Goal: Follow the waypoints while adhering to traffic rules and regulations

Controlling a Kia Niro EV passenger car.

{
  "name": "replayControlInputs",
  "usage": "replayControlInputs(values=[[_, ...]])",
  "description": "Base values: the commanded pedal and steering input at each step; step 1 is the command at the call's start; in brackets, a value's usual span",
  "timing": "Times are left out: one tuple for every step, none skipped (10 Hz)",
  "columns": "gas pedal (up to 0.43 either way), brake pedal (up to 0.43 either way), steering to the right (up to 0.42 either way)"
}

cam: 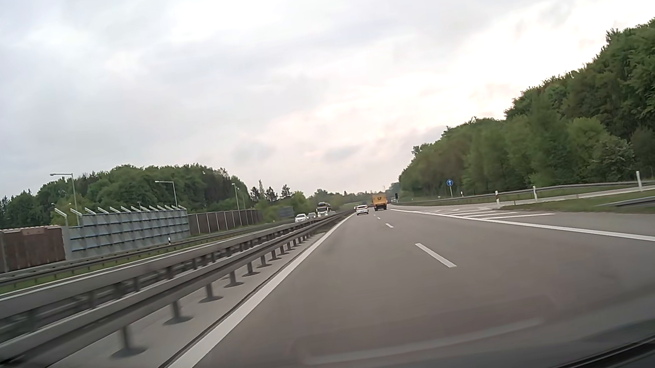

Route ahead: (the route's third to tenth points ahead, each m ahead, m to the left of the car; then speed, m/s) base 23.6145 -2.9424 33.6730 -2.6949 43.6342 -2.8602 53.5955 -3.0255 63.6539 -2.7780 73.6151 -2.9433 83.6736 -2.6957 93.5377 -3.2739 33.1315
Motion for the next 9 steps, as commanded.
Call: replayControlInputs(values=[[0.22,0.0,-0.001],[0.22,0.0,-0.001],[0.22,0.0,-0.001],[0.22,0.0,-0.001],[0.22,0.0,-0.001],[0.22,0.0,-0.001],[0.22,0.0,-0.001],[0.22,0.0,-0.001],[0.22,0.0,-0.001]])
